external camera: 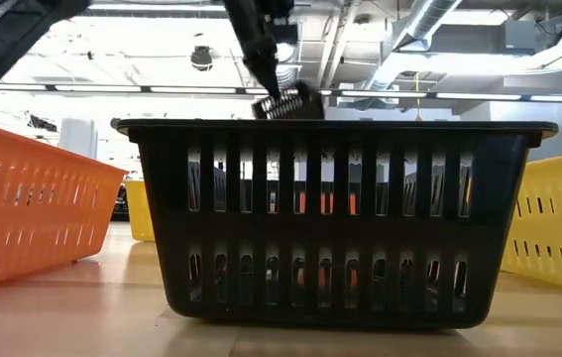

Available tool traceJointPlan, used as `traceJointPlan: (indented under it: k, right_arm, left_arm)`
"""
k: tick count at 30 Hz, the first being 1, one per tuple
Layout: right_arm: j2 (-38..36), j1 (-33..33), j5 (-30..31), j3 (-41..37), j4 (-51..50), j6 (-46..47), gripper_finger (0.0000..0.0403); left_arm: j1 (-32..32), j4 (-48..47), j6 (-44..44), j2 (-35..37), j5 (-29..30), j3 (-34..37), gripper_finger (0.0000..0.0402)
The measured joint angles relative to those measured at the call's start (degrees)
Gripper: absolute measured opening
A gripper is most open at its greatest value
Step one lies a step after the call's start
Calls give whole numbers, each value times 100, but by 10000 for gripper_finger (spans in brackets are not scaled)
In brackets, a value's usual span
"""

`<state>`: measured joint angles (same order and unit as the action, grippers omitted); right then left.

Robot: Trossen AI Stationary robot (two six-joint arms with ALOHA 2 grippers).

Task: Stack baskets on shelf by color
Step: Put the left black bin on the shelf

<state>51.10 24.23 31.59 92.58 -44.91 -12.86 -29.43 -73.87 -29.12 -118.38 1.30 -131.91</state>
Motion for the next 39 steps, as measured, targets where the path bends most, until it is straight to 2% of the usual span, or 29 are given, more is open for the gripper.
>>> traceJointPlan:
  k: [12, 18, 22, 39]
  right_arm:
    - [-152, 0, -2, -2, -603, 520, 1]
    - [-152, 0, -9, -2, -697, 599, 1]
    - [-153, 0, -21, -2, -719, 597, 1]
    - [-154, 0, -24, -7, -823, 580, 1]
  left_arm:
    - [-198, -618, -52, -915, 284, 5, 0]
    - [-332, -631, -106, -934, 335, 3, 0]
    - [-488, -963, -89, -934, 248, 5, 0]
    - [-592, -746, -358, -956, 128, 181, 0]
